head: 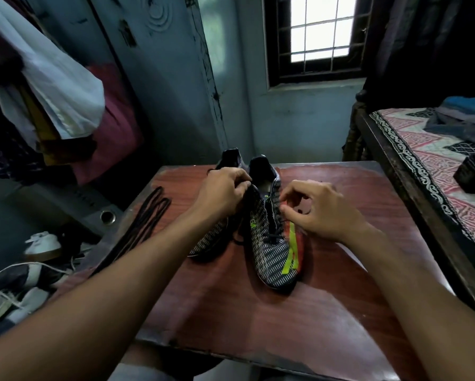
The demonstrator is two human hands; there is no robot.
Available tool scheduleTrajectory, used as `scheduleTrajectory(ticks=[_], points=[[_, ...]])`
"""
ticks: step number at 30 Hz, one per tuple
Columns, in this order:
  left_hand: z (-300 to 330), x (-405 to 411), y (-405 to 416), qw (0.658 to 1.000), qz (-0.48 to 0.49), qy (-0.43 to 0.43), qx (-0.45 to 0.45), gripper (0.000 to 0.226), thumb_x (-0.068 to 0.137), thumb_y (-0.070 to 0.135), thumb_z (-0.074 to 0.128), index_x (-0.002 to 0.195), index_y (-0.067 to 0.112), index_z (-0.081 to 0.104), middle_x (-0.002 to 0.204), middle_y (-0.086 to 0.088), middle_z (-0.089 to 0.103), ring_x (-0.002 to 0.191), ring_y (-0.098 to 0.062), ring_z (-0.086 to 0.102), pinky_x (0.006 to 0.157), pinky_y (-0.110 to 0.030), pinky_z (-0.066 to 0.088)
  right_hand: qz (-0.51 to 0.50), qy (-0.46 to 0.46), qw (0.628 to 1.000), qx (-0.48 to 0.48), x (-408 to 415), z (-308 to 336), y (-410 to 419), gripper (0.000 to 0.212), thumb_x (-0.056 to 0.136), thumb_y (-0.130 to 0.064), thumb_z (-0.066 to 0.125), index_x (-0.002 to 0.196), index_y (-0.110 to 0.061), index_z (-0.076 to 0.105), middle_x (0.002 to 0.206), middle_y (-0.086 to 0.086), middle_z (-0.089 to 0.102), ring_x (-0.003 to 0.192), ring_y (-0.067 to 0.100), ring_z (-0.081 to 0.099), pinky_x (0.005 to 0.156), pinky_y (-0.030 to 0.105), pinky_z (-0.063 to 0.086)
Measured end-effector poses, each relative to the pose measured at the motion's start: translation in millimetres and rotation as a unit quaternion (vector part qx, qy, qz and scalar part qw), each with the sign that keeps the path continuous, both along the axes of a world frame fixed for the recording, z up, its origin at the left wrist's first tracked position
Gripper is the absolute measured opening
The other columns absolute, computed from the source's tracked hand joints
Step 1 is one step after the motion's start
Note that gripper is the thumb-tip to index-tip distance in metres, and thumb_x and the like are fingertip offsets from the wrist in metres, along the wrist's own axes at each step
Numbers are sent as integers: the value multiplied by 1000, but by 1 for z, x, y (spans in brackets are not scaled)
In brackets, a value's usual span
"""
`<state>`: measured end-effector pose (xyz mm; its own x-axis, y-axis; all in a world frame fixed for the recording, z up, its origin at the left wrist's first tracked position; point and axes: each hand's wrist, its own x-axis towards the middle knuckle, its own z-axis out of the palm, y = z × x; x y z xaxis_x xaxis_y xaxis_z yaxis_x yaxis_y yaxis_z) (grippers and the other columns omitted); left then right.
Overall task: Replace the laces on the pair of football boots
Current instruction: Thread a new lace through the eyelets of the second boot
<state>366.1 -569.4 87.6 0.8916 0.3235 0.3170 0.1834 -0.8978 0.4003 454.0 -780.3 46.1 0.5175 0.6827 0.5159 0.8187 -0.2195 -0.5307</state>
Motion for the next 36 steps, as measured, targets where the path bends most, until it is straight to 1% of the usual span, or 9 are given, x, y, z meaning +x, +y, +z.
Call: scheduleTrajectory(ticks=[4, 8, 13, 18, 22, 26, 30, 33, 36], points=[[17, -11, -13, 993, -13, -45, -107, 11, 91, 15, 71, 96, 23, 77, 73, 9, 71, 67, -4, 65, 65, -25, 49, -27, -34, 997, 63, -6, -2, 9, 35, 86, -24, 78, 118, -21, 65, 101, -8, 65, 95, 8, 59, 86, 22, 48], [56, -36, -45, 965, -152, -34, -213, 17, 93, 8, 69, 104, 20, 64, 75, 4, 68, 58, -14, 65, 57, -30, 52, -11, 2, 994, 111, -23, 7, 15, 61, 89, -39, 74, 141, -22, 50, 125, -3, 65, 117, 11, 59, 95, 25, 48], [65, -60, -37, 980, -161, 23, -116, 7, 91, 25, 78, 96, 21, 77, 76, 8, 74, 64, 3, 63, 62, -20, 49, -40, 90, 972, 213, -28, 11, 18, 25, 99, -6, 54, 110, -23, 69, 83, -8, 73, 79, 12, 72, 72, 34, 60], [37, -95, -7, 979, -125, 19, -157, 20, 96, 24, 72, 83, 11, 80, 64, 8, 69, 50, 6, 50, 51, -8, 33, -75, 388, 857, 331, -9, 11, 16, 38, 100, 5, 33, 110, -11, 66, 79, 9, 68, 69, 26, 71, 70, 50, 58], [13, -117, 17, 979, -108, 62, -159, 12, 99, 21, 67, 94, 22, 78, 79, 7, 76, 59, 1, 50, 57, -23, 42, -31, 503, 758, 415, -7, 13, 13, 44, 88, 13, 27, 108, -3, 63, 80, 12, 65, 59, 25, 60, 56, 36, 56], [0, -117, 19, 986, -94, 44, -131, 16, 99, 18, 67, 105, 30, 76, 86, 15, 77, 59, 0, 50, 59, -22, 42, 72, 425, 843, 321, -8, 23, 0, 36, 80, 3, 37, 104, -2, 64, 79, 10, 65, 46, 13, 33, 40, 20, 27], [10, -94, -9, 993, -102, -36, -43, 10, 92, 27, 77, 100, 31, 78, 82, 21, 74, 58, 5, 53, 59, -9, 35, 79, 135, 982, 104, -14, 21, 0, 19, 88, -22, 68, 105, -18, 75, 86, 1, 72, 65, 14, 61, 58, 25, 49], [16, -71, -29, 991, -113, -68, -18, 5, 90, 31, 78, 95, 30, 79, 82, 19, 73, 64, 13, 56, 60, -7, 34, 80, 39, 995, -41, -18, 13, 9, 11, 89, -46, 71, 91, -36, 74, 83, -14, 70, 75, 6, 65, 69, 30, 54], [11, -54, -35, 990, -88, -103, -47, 4, 89, 28, 79, 93, 27, 80, 77, 18, 72, 62, 14, 56, 58, -6, 35, 57, 61, 996, -14, -7, 13, 3, 11, 92, -32, 74, 83, -37, 69, 65, -14, 63, 59, 3, 56, 61, 23, 43]])
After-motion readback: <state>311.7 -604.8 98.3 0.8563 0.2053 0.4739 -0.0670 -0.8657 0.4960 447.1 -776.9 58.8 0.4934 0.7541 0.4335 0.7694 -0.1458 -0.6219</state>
